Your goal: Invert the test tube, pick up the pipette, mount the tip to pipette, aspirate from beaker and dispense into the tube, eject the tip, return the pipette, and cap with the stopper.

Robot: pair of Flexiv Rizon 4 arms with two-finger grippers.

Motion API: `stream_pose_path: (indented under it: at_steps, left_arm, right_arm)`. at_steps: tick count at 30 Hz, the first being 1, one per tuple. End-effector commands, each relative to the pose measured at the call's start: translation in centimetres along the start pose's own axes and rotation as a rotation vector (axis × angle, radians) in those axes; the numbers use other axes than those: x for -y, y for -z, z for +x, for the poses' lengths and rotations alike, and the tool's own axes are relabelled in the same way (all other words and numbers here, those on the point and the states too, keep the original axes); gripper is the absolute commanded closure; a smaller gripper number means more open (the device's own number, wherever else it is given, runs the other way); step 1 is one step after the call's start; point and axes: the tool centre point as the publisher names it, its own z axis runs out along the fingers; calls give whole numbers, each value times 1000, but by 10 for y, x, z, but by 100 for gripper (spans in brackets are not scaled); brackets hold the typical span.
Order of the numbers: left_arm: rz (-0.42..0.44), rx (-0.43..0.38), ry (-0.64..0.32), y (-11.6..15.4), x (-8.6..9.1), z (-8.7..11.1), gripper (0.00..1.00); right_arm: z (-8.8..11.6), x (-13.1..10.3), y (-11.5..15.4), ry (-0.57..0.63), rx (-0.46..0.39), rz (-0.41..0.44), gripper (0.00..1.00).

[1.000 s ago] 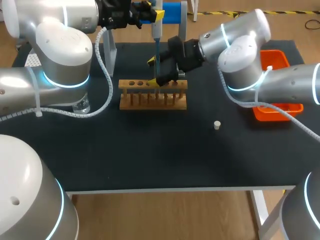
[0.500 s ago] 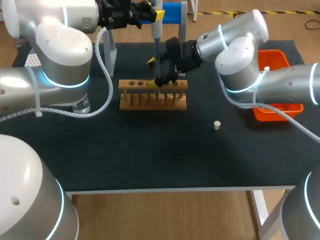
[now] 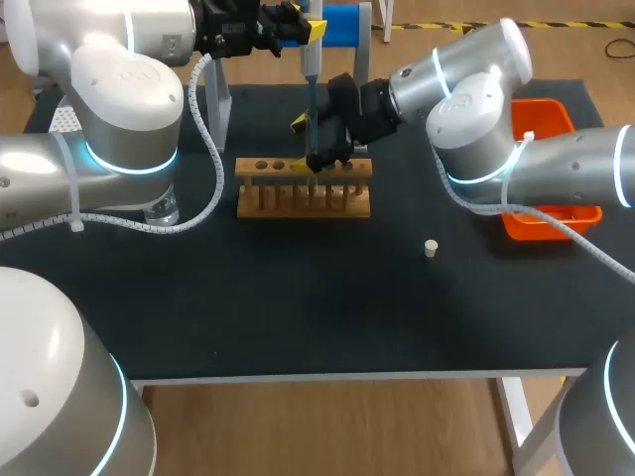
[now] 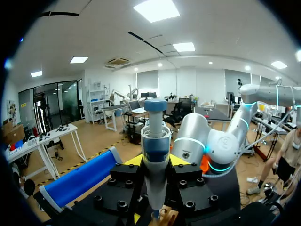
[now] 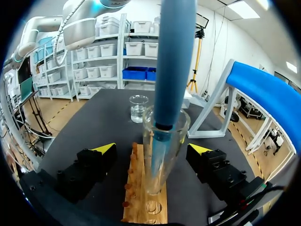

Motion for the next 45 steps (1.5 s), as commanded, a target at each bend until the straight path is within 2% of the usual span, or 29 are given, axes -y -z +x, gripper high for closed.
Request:
stream_pose_path:
  at_steps: [1,45]
  left_arm:
    - [4,-1,-2,0,0,0,100]
    - [-17,27,-69,7,33,17,100]
  right_arm:
    - [-1,0,1,-1,-3,2,0]
    - [-1,0,1,-1,-3,2,0]
